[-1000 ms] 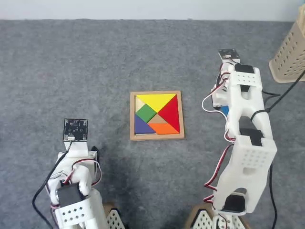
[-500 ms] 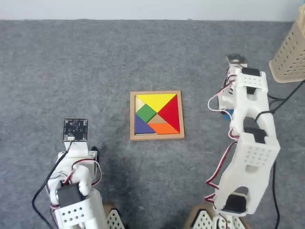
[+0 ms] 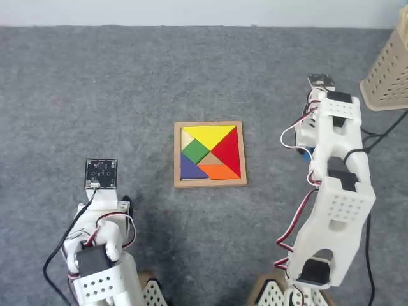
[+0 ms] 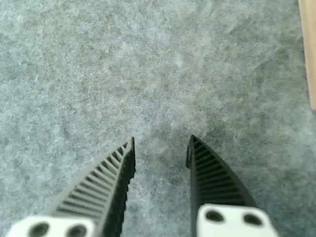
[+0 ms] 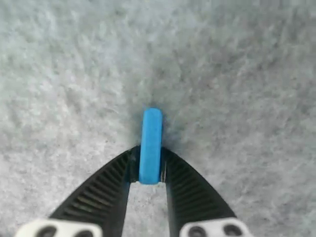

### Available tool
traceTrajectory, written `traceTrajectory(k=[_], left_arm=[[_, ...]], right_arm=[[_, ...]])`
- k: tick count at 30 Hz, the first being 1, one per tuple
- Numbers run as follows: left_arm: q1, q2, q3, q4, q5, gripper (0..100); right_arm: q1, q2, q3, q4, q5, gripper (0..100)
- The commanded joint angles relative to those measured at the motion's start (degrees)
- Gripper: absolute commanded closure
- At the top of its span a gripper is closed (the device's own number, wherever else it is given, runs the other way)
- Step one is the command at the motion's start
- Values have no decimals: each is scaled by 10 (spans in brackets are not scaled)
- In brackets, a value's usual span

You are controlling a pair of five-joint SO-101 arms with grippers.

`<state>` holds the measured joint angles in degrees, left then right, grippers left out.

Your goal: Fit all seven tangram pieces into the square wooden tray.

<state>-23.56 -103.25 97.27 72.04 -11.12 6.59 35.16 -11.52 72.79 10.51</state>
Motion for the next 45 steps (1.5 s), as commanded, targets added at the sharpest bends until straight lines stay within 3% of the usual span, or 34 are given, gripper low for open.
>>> traceTrajectory(k=[1, 5, 11, 18, 32, 45], left_arm=[[-2, -4, -7, 2, -4, 832], [-2, -4, -7, 2, -4, 832], [-2, -4, -7, 2, -4, 832], [-2, -4, -7, 2, -4, 832], [-2, -4, -7, 2, -4, 832], [-2, -4, -7, 2, -4, 832]], right_arm=[[-19, -53, -11, 29, -9, 992], [-87, -106, -11, 56, -33, 992], [-257, -163, -21, 49, -84, 992], [-396, -109, -108, -6, -193, 992], [-427, 116, -344, -8, -216, 992], [-456, 129, -353, -9, -216, 992]])
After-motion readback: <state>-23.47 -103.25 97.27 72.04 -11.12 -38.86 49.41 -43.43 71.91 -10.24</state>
